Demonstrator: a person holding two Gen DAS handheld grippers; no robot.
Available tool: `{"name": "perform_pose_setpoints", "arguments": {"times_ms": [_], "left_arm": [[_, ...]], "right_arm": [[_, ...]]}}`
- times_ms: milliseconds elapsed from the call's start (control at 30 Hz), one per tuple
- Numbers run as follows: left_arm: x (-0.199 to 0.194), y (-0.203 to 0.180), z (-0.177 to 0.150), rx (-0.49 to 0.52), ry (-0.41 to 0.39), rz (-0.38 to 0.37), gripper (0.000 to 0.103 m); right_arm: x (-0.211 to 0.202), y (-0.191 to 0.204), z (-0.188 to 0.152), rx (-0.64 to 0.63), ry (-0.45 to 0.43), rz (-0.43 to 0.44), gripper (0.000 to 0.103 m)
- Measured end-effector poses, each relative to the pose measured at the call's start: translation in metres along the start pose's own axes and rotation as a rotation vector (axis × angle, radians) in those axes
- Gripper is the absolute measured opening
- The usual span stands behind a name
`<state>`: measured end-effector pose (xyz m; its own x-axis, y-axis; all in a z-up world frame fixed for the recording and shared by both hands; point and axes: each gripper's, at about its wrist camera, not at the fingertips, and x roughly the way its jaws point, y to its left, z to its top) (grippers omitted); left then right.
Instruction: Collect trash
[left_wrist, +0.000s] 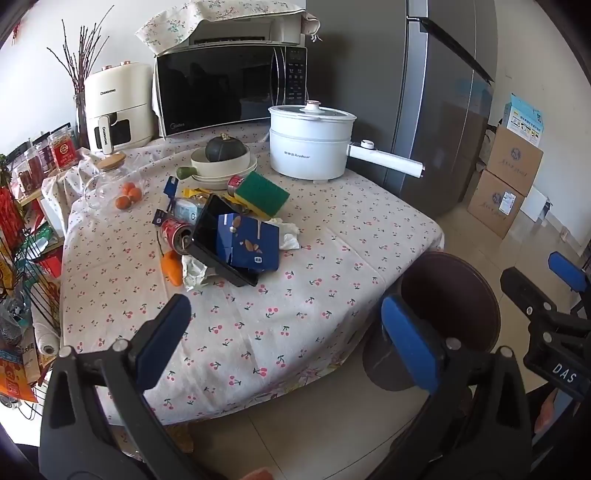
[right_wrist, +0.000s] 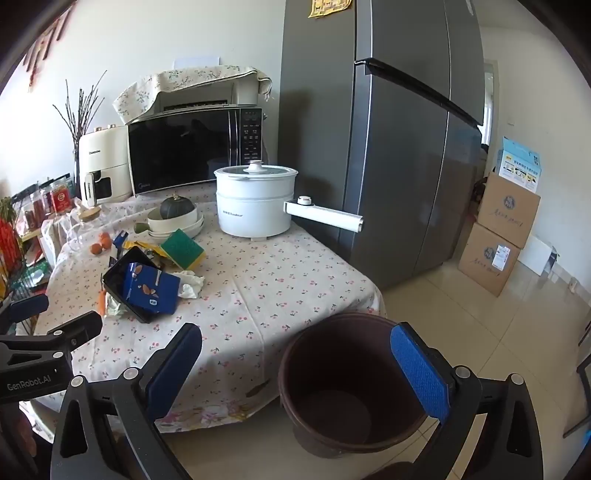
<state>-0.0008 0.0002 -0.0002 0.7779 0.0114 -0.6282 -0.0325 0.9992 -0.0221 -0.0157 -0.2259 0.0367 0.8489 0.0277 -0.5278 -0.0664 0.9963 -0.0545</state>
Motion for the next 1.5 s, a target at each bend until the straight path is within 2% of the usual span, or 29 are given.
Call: {"name": "perform_pose_setpoints", "arguments": {"times_ms": [267, 500, 1500], "left_arm": [[-0.001, 0.005, -0.003, -0.008, 0.053, -0.008, 0.103], [0.002, 0.016, -0.007, -0.024, 0.069, -0.014, 0.103], [0.005, 0.013, -0.01, -0.008, 0.079, -0.027, 0.103]], "right_arm": [[0.006, 0.007, 0.0, -0.024, 0.042, 0.004, 0.103], [0.005, 0.013, -0.002, -0.04, 0.031, 0.004, 0.103], [0.011, 0.016, -0.005, -0.034, 0.053, 0.019, 0.103]]}}
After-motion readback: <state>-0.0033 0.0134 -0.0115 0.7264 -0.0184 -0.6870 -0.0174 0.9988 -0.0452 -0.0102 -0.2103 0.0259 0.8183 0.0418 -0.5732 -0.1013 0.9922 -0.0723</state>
